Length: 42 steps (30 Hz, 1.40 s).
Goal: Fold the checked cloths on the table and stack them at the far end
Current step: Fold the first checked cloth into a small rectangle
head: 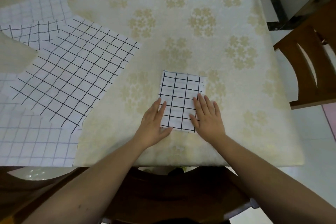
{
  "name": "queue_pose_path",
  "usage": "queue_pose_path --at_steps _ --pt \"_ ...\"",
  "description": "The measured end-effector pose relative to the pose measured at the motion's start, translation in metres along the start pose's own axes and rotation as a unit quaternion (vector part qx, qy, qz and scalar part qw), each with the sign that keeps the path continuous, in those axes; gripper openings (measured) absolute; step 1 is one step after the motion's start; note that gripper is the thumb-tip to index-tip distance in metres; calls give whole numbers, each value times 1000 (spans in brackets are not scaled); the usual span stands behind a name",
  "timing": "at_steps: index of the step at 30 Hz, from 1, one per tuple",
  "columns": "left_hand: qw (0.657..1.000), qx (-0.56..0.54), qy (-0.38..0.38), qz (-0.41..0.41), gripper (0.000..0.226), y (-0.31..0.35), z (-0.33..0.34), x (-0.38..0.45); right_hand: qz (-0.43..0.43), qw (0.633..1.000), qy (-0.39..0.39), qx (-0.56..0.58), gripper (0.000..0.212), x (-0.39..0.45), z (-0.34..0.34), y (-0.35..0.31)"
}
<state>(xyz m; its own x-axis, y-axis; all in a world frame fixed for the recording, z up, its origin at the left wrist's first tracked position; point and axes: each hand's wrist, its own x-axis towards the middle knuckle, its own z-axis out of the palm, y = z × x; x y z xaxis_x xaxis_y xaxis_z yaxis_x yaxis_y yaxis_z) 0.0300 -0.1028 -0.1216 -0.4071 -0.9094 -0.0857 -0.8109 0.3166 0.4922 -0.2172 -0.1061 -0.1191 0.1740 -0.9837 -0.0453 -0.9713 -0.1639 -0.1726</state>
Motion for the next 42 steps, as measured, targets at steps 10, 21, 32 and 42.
queue_pose_path --at_steps 10,21,32,42 --pt "963 158 44 215 12 -35 -16 -8 -99 994 50 13 37 -45 8 -34" --pt "916 312 -60 245 37 -8 -44 -7 -27 999 33 13 27 -41 -2 -54" --pt "950 217 34 222 15 -16 -59 -41 27 996 66 49 25 -64 -11 -72" --pt "972 127 32 193 42 -29 -77 -67 8 991 104 83 10 -83 -38 -87"
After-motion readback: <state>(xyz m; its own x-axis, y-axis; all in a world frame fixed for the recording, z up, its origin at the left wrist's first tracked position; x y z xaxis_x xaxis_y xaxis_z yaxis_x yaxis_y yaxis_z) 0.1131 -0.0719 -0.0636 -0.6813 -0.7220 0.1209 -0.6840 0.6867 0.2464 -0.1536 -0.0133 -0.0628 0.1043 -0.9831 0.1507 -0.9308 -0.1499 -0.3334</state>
